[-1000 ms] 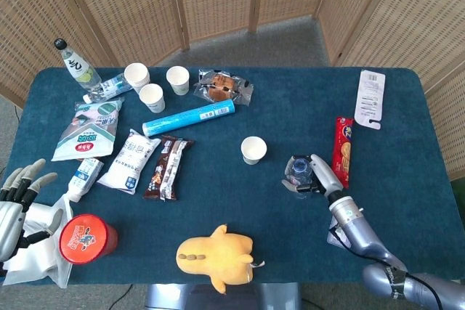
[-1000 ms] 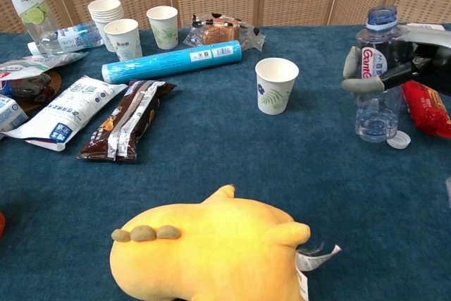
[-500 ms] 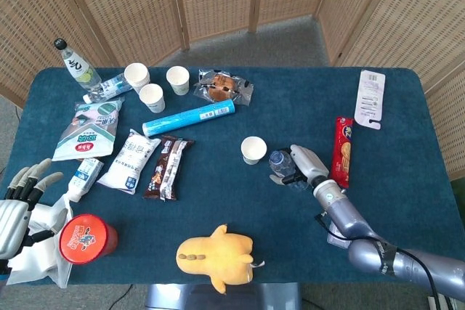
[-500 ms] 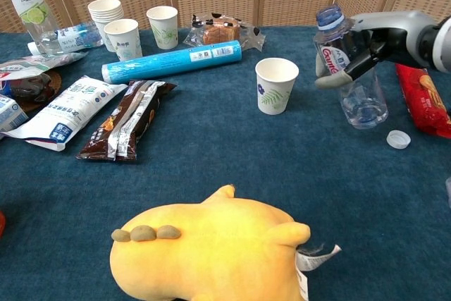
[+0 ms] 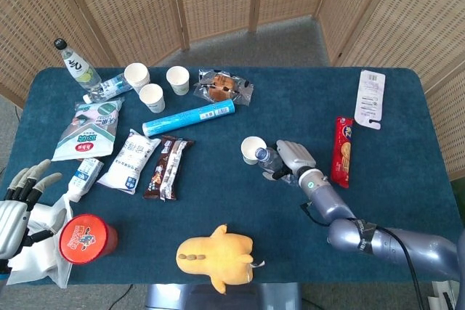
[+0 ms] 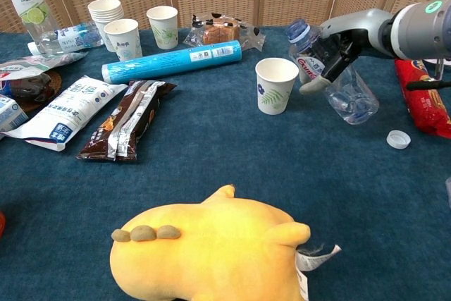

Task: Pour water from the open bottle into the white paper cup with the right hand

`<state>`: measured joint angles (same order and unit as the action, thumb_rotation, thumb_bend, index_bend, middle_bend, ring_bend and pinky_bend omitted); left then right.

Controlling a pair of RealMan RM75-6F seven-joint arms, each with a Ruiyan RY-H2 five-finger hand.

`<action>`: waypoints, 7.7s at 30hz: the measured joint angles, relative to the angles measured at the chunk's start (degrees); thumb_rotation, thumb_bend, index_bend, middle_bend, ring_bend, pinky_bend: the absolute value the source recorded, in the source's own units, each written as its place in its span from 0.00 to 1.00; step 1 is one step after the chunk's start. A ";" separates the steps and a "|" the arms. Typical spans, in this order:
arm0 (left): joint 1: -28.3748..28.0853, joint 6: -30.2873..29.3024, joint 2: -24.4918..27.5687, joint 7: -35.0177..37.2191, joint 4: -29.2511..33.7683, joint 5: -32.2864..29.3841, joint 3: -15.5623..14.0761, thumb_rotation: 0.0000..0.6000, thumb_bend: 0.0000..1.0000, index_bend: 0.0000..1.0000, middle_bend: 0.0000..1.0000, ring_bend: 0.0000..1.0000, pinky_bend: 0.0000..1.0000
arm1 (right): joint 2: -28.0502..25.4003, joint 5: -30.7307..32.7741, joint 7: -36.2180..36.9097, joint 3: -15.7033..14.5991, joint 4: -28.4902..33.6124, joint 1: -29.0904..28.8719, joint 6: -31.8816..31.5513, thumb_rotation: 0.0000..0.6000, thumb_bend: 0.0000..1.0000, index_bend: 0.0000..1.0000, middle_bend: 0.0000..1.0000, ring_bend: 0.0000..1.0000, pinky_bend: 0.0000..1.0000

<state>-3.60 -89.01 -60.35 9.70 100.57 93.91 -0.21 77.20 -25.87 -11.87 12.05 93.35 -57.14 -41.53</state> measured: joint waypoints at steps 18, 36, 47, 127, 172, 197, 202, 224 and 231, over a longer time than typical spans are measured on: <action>0.69 -0.99 -0.53 3.18 -2.76 -0.79 -0.13 0.58 0.46 0.16 0.06 0.00 0.00 | 2.73 21.59 -14.26 -7.24 -6.68 -12.98 0.73 1.00 0.32 0.56 0.72 0.54 0.52; 1.12 -1.54 -1.11 5.02 -4.71 -1.25 -0.07 0.59 0.46 0.16 0.06 0.00 0.00 | 4.41 37.03 -27.59 -12.50 -9.71 -21.72 0.44 1.00 0.31 0.56 0.73 0.54 0.52; 1.23 -1.62 -1.01 5.01 -4.74 -1.45 -0.01 0.58 0.46 0.16 0.06 0.00 0.00 | 3.37 42.18 -31.85 -12.58 -9.42 -23.84 -0.23 1.00 0.31 0.56 0.73 0.54 0.53; 0.14 0.87 -4.60 11.20 -12.23 -2.63 -0.31 0.59 0.47 0.16 0.06 0.00 0.00 | 13.89 53.81 -78.27 9.31 -16.50 -23.94 -27.26 1.00 0.29 0.53 0.72 0.54 0.53; 0.08 -0.88 -2.14 7.63 -6.93 -0.69 -0.25 0.58 0.46 0.16 0.06 0.00 0.00 | 0.88 43.36 -47.88 25.33 -1.32 -4.39 -13.55 1.00 0.28 0.53 0.71 0.52 0.48; 1.02 -1.18 -1.20 5.38 -4.34 -0.67 -1.05 0.58 0.47 0.16 0.06 0.00 0.00 | 5.23 0.81 6.79 24.81 9.39 14.65 -15.13 1.00 0.26 0.53 0.70 0.52 0.46; 1.15 -1.01 -0.92 4.87 -3.88 -0.91 -1.14 0.59 0.46 0.16 0.06 0.00 0.00 | 6.70 -3.56 10.78 22.52 9.07 15.86 -15.30 1.00 0.26 0.53 0.70 0.51 0.44; 1.89 -1.11 0.60 2.09 -1.25 -1.63 -1.12 0.58 0.47 0.16 0.06 0.00 0.00 | 13.77 -14.12 24.26 17.41 -8.24 15.79 -7.83 1.00 0.25 0.53 0.69 0.49 0.40; 1.96 -1.03 0.98 0.61 0.15 -1.80 -0.97 0.58 0.46 0.16 0.06 0.00 0.00 | 16.15 -18.22 29.78 17.01 -13.99 15.88 -5.41 1.00 0.24 0.53 0.69 0.48 0.39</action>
<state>-1.64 -90.04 -59.37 10.31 100.72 92.11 -1.18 93.35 -44.10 17.91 29.06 79.36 -41.27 -46.94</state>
